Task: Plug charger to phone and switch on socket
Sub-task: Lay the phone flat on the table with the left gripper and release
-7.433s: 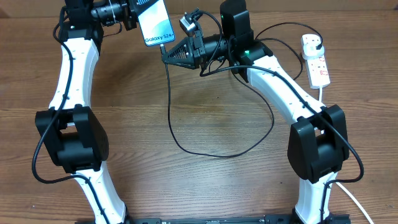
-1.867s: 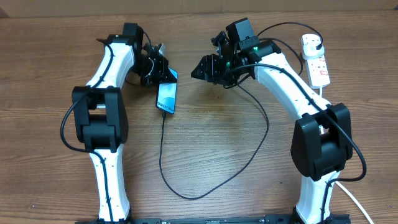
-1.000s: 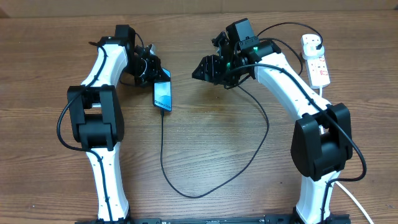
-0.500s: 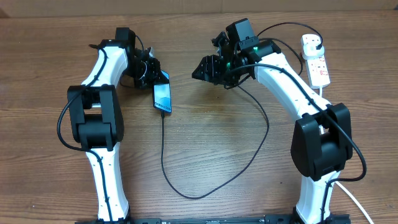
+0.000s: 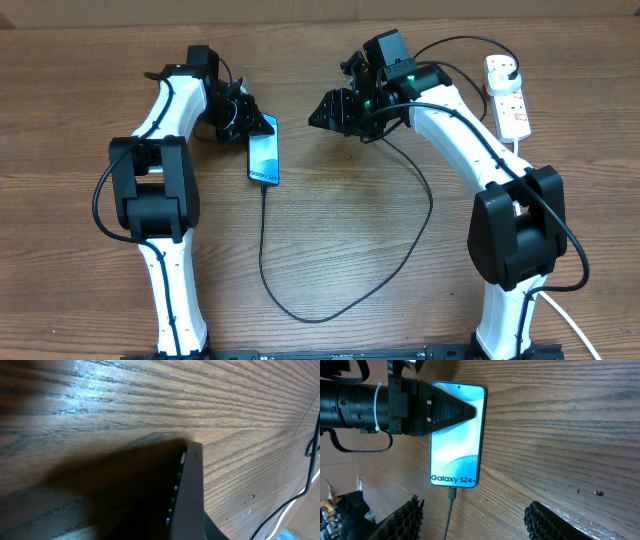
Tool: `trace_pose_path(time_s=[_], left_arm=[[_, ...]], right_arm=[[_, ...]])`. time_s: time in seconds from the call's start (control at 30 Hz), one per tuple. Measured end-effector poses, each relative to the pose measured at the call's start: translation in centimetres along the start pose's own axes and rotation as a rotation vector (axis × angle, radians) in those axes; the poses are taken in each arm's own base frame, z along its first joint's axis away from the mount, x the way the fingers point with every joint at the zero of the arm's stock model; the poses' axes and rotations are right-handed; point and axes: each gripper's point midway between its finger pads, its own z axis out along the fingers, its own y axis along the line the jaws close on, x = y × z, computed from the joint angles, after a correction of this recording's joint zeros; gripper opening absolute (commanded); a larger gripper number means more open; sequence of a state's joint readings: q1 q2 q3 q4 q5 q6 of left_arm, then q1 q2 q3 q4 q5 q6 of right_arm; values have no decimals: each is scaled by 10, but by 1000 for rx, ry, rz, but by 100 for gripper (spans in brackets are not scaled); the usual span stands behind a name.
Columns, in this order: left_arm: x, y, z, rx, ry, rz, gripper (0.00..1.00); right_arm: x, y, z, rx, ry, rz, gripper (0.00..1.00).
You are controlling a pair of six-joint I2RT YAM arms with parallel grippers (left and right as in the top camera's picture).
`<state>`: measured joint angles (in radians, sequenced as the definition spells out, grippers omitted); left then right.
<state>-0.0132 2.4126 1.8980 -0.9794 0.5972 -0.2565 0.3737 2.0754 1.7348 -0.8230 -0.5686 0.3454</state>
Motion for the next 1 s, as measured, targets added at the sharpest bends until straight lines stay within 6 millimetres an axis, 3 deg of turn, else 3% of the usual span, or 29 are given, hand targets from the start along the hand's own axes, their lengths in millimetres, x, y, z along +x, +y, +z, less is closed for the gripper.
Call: trace_pose_path(time_s=[1.0], left_arm=[[-2,16,-11,-127,-35,1,30]], right_arm=[[0,0,0,0,0,-2,66]])
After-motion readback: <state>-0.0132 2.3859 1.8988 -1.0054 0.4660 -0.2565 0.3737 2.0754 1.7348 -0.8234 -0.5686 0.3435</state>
